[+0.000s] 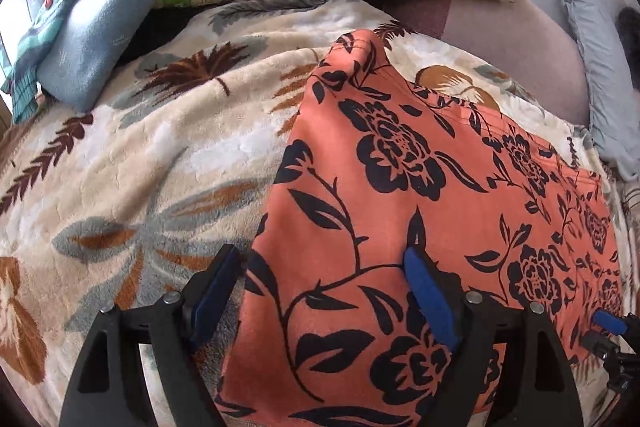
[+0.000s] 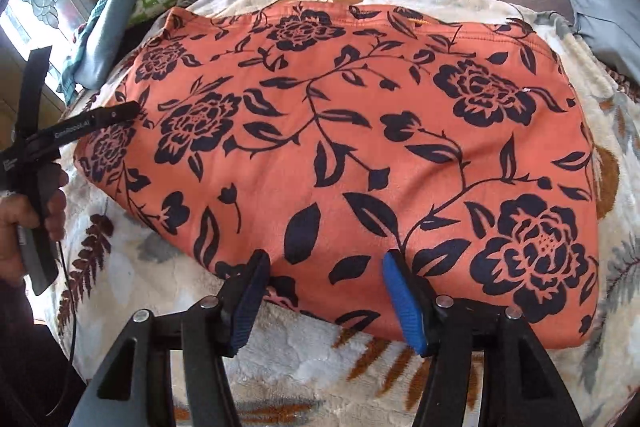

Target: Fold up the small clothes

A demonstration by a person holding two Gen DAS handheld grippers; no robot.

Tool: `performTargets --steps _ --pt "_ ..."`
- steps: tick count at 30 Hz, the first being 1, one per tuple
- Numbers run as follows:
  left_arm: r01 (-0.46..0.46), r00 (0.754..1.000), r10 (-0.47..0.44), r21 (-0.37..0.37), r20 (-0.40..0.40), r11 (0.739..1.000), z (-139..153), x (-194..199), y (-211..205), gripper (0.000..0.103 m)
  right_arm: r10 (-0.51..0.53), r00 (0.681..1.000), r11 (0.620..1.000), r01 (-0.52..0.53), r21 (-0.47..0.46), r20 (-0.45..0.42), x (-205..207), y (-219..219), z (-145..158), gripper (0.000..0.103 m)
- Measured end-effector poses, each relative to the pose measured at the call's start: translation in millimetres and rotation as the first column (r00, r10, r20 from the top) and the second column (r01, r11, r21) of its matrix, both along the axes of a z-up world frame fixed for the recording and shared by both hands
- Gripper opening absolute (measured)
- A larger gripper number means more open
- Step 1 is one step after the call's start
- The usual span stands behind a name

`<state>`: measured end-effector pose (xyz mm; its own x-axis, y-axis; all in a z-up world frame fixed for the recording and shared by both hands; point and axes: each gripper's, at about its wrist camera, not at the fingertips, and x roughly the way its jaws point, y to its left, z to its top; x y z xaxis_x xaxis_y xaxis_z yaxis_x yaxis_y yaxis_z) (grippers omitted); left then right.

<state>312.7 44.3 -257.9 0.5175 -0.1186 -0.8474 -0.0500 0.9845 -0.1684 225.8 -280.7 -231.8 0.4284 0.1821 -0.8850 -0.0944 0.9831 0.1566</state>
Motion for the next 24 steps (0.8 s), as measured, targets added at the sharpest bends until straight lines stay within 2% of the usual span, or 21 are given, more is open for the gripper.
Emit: performTargets --steps 1,3,6,9,12,14,16,18,20,24 --pt "-0.007 1.000 0.007 -0.018 -0.005 1.000 0 1 2 0.085 -0.051 0.998 0.998 0.050 0.031 0.047 2 -11 8 0.061" --pt "-0.010 1.000 0.010 -0.010 0.001 1.000 1 0 4 0.085 -0.151 0.983 0.985 0.141 0.101 0.104 7 -31 14 0.061" --pt "-0.019 1.000 0.019 -0.021 0.007 1.000 9 0 8 0.085 -0.214 0.972 0.976 0.208 0.059 0.102 20 -42 -1 0.061" --pt "-0.056 0.998 0.057 -0.099 0.005 0.993 24 -1 29 0.085 -0.229 0.970 0.973 0.226 0.041 0.076 27 -44 -21 0.057" --pt "-0.119 0.993 0.120 -0.149 -0.002 0.982 35 -4 56 0.085 -0.205 0.975 0.977 0.210 -0.049 0.086 25 -32 -20 0.057" --pt "-0.146 0.989 0.147 -0.141 -0.009 0.979 37 -10 67 0.085 -0.197 0.976 0.973 0.206 -0.100 0.091 22 -26 -20 0.057" --pt "-0.129 0.992 0.127 -0.129 -0.021 0.983 37 -14 68 0.085 -0.200 0.976 0.970 0.210 -0.121 0.090 20 -22 -18 0.057" --pt "-0.106 0.994 0.103 -0.117 -0.029 0.987 36 -20 64 0.085 -0.207 0.973 0.972 0.217 -0.094 0.105 18 -20 -13 0.056" --pt "-0.071 0.997 0.067 -0.110 -0.038 0.991 34 -25 56 0.085 -0.169 0.975 0.984 0.175 -0.029 0.143 14 -13 -7 0.056" --pt "-0.036 0.998 0.030 -0.097 -0.061 0.995 24 -29 45 0.085 -0.093 0.977 0.995 0.088 0.036 0.190 10 16 -1 0.056"
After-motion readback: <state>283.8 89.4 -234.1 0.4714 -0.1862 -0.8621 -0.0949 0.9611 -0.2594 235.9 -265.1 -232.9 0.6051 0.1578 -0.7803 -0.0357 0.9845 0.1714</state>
